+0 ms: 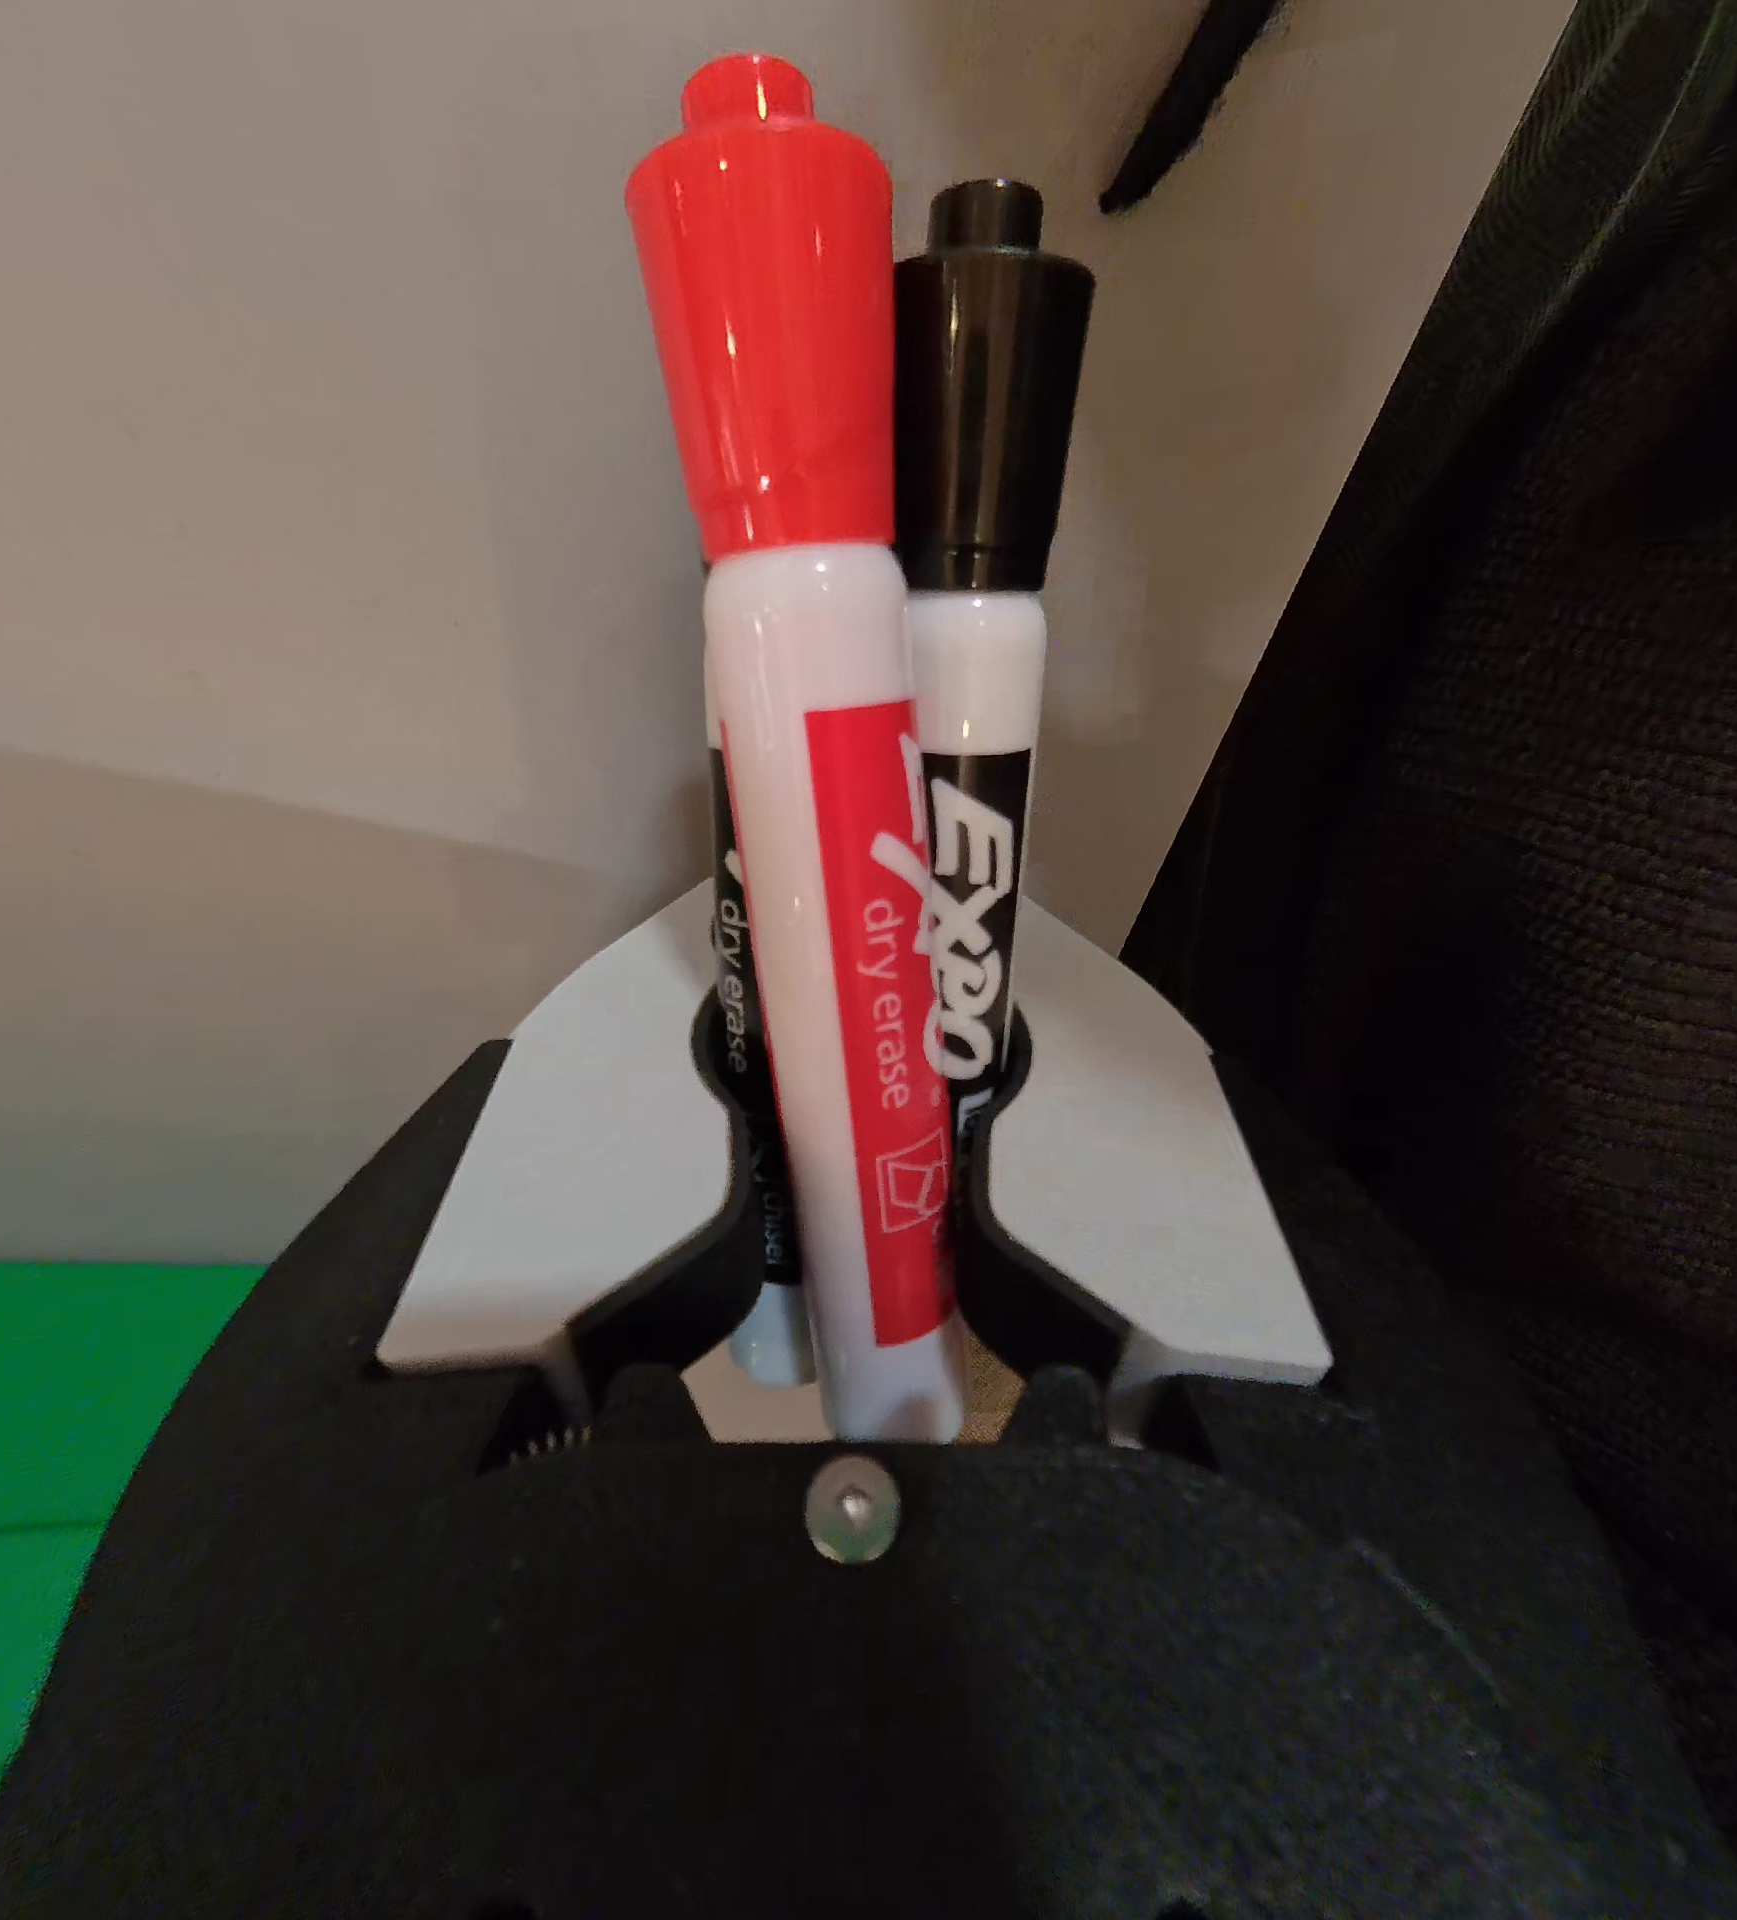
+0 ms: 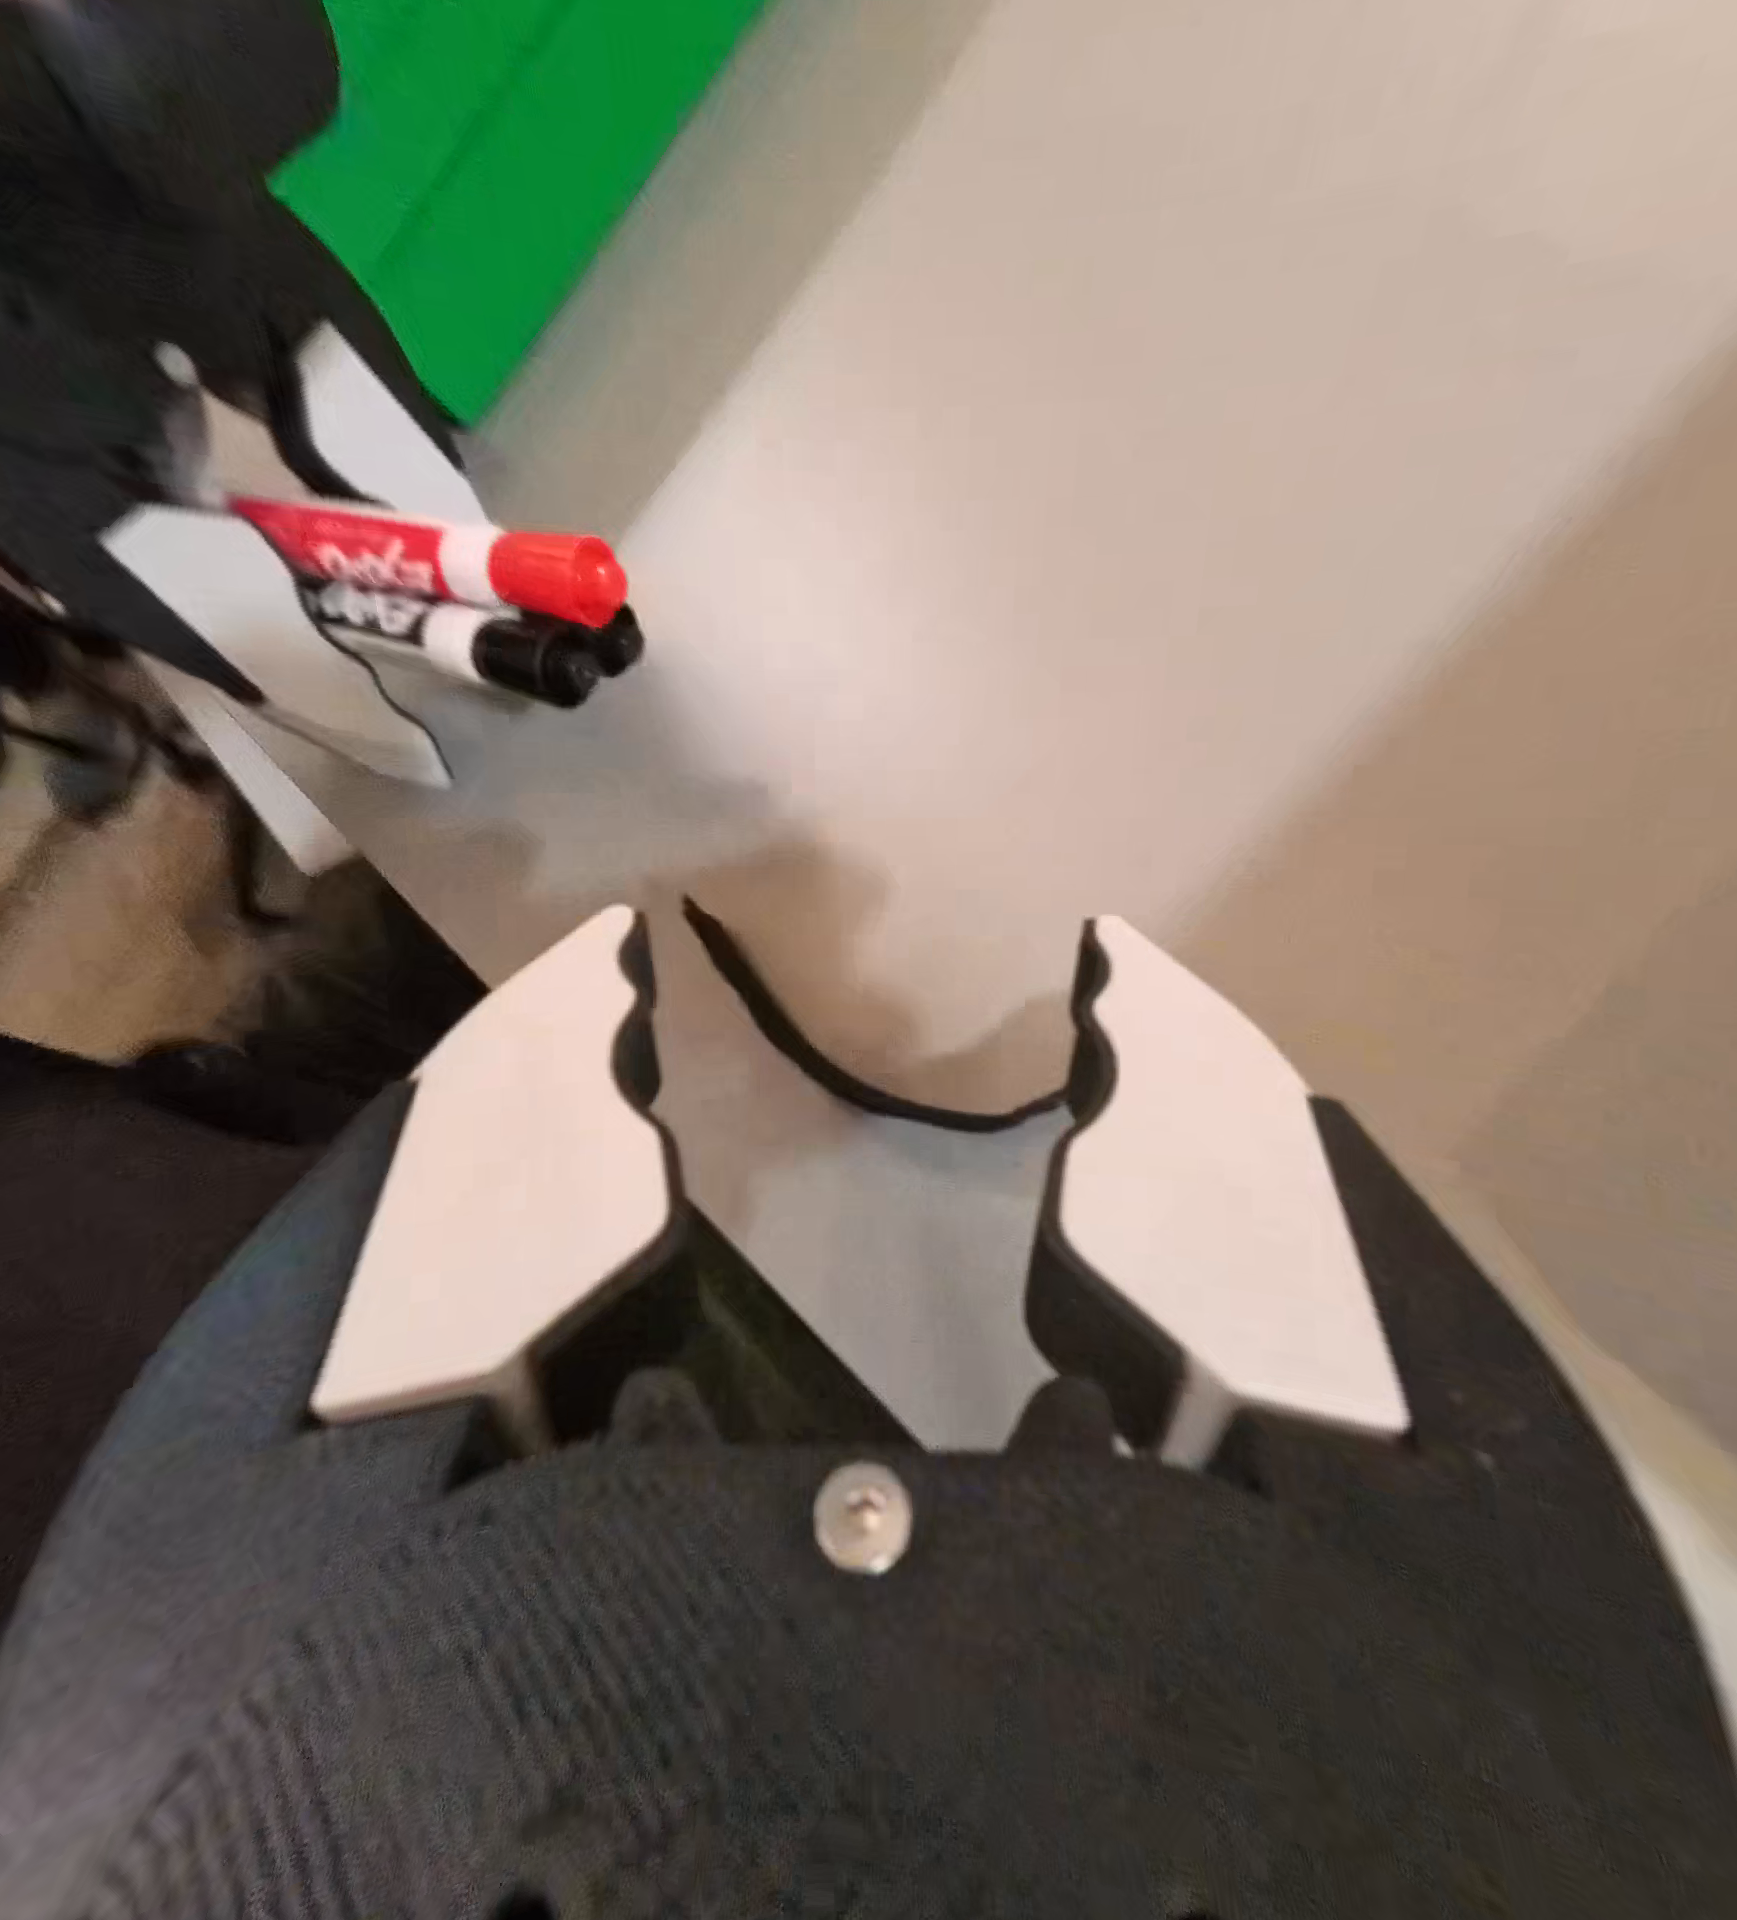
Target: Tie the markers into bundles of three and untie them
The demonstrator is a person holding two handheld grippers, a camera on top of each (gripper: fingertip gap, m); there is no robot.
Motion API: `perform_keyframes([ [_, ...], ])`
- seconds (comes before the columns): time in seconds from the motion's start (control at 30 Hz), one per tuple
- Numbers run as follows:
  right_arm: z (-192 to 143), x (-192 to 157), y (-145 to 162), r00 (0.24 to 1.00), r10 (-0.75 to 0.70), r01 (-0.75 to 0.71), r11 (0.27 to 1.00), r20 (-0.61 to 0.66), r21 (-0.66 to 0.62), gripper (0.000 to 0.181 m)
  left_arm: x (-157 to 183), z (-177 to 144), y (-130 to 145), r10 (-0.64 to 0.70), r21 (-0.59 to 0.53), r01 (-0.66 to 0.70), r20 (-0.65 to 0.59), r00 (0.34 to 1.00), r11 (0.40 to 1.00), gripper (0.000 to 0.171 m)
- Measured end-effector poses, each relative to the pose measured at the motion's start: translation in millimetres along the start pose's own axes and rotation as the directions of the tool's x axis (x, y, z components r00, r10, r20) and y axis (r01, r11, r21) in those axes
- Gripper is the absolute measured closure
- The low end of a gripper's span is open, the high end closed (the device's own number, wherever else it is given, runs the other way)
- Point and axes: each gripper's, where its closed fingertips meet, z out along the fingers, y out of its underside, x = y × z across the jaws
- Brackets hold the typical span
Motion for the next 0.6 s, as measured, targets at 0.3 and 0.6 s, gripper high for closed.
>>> perform_keyframes([
  [0.3, 9, 3, 36, 0.979, -0.043, 0.047, 0.999, -0.197, 0.016, 0.082, 0, 0, 0, -0.005, 0.004, 0.005, -0.019, 1.0, 1.0, 0.127],
  [0.6, 28, 14, 40, 0.978, -0.111, 0.103, 0.993, -0.177, -0.053, 0.086, 0, -1, 0, -0.004, 0.015, 0.005, -0.027, 1.0, 1.0, 0.127],
])
